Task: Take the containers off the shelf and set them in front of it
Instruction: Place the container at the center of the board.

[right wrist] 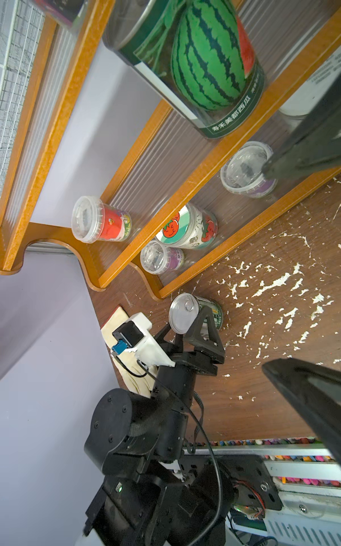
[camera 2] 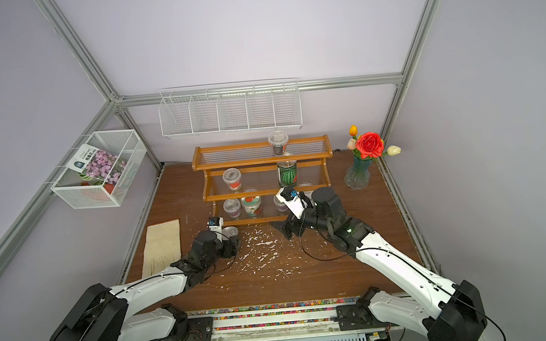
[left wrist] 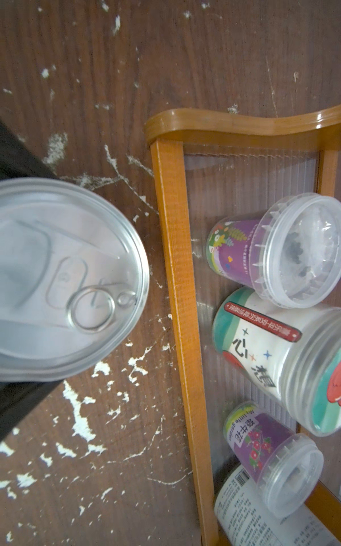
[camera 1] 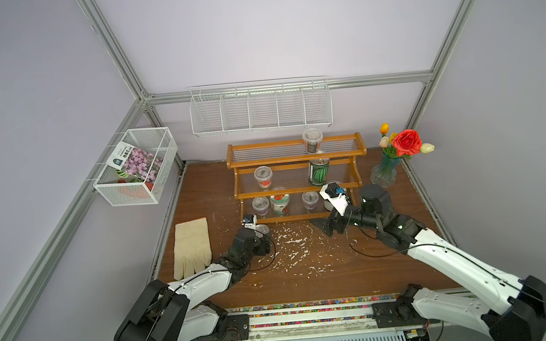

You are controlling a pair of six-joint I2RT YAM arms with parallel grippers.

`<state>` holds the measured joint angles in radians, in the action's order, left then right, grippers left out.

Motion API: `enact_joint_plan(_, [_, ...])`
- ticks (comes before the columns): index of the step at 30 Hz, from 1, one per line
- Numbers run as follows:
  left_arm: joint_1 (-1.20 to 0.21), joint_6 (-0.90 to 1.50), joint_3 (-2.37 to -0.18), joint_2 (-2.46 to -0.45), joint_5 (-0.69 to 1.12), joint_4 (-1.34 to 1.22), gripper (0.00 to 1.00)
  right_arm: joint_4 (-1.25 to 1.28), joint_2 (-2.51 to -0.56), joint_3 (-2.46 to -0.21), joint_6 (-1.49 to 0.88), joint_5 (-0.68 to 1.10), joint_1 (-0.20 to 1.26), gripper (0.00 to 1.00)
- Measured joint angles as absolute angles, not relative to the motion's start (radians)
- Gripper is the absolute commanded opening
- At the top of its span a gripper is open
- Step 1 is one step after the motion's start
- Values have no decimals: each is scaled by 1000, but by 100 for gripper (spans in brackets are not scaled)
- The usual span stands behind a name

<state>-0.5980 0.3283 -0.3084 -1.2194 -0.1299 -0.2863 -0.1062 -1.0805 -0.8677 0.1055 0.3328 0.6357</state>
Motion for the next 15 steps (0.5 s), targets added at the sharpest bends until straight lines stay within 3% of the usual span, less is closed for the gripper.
enact_joint_plan(15, [-603,365,-304,-1049,-152,-126,91,-123,-1076,-946,51,294,620,97])
